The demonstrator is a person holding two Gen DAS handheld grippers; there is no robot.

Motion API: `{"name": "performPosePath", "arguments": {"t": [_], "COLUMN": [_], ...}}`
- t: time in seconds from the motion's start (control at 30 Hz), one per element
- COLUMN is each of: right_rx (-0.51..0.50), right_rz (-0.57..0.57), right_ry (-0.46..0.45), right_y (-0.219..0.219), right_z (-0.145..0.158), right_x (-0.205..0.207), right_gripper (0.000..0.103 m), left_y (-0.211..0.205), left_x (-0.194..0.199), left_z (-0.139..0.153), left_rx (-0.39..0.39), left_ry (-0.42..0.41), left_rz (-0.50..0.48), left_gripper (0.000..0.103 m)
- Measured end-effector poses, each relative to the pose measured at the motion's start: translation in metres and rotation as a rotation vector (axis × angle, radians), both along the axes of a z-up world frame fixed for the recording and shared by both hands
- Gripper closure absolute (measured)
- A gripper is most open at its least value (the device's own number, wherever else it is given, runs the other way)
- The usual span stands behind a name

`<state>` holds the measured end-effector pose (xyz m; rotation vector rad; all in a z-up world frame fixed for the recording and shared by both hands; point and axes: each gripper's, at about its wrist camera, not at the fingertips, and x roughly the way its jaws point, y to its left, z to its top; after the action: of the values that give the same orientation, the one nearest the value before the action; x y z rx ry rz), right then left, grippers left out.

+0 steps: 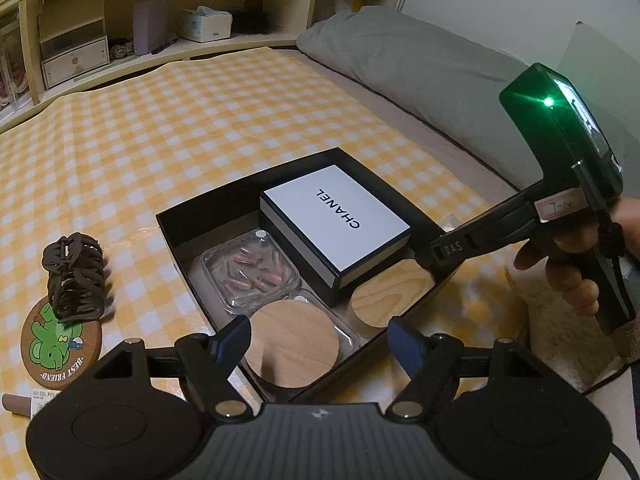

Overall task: Organize rigid objects
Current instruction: 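Carry the wood lid over the black tray box and lower it, then move the left gripper to the black claw hair clip and grasp it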

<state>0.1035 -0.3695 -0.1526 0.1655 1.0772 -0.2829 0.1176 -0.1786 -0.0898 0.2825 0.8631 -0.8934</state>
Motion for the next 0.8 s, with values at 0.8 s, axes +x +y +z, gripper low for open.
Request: {"name": "performPosePath", "arguments": {"t": [0.8], "right_rx": [-0.005], "right_rz": [0.001], "right_ry": [0.003], "right_y": [0.003], "right_z": [0.000], "right_x": [0.001], "right_gripper": [0.096], "left_y": [0.052], "left_x": [0.027], "left_z": [0.085], "left_rx": [-0.257], "left_ry": [-0.068], "left_rz": [0.224], "left_gripper": [0.000]}}
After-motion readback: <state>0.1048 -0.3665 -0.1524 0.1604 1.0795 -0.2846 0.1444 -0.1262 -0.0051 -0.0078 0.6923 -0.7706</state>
